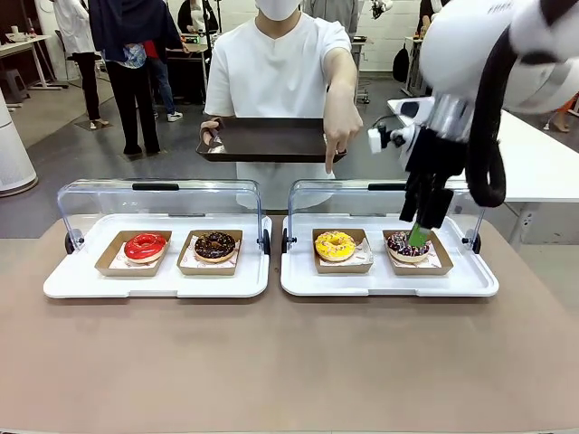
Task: Provide the desired donut to the person.
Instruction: Pick up and lift the Paper togo box containing the Donut pointed at by the person.
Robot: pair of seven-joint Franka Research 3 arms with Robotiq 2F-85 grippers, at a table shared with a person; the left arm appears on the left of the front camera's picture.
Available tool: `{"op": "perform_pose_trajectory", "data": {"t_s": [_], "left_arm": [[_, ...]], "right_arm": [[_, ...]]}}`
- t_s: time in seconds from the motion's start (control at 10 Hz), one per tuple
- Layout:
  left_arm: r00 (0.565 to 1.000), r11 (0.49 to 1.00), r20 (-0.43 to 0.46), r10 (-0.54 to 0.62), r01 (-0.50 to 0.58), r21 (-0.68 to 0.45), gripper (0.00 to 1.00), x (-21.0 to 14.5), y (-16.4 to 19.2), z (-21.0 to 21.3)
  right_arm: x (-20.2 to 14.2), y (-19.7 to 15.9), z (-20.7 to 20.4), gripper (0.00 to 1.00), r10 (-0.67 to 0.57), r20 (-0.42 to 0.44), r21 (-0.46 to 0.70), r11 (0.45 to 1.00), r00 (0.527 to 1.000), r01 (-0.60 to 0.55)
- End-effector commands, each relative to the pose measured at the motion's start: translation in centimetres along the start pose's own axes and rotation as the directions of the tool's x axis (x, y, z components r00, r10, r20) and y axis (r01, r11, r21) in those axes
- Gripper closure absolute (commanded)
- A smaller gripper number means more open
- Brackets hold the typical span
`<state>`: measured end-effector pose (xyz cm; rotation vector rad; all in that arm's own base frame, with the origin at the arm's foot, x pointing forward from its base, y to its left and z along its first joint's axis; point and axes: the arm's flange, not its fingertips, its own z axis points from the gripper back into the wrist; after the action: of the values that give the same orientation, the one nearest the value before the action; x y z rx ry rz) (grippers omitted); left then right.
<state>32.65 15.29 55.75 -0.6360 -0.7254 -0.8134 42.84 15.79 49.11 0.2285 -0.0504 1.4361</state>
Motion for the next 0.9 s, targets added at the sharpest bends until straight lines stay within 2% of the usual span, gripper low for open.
{"op": "perform_pose_trajectory", "data": {"t_s": [0.0, 0.1, 0.2, 0.3, 0.8], "left_arm": [[1.0, 1.0, 0.02, -0.008, 0.008, -0.008, 0.0, 0.1, 0.1, 0.1], [1.0, 1.0, 0.02, -0.008, 0.008, -0.008, 0.0, 0.1, 0.1, 0.1], [1.0, 1.0, 0.02, -0.008, 0.008, -0.008, 0.0, 0.1, 0.1, 0.1], [1.0, 1.0, 0.02, -0.008, 0.008, -0.008, 0.0, 0.1, 0.1, 0.1], [1.0, 1.0, 0.02, -0.008, 0.008, -0.008, 0.0, 0.1, 0.1, 0.1]], "right_arm": [[-0.7, -1.0, -1.6, 0.0, 0.049, -0.027, -0.088, 0.995, 0.998, -0.051], [-1.0, -1.2, -2.3, 0.0, 0.095, -0.015, -0.105, 0.99, 0.995, -0.096], [-1.9, -1.2, -2.7, 0.0, 0.117, 0.043, -0.071, 0.991, 0.992, -0.114], [-0.1, -1.1, -1.9, 0.0, 0.045, -0.026, -0.062, 0.997, 0.999, -0.047], [-0.1, -1.1, -1.9, 0.0, 0.045, -0.026, -0.062, 0.997, 0.999, -0.047]]}}
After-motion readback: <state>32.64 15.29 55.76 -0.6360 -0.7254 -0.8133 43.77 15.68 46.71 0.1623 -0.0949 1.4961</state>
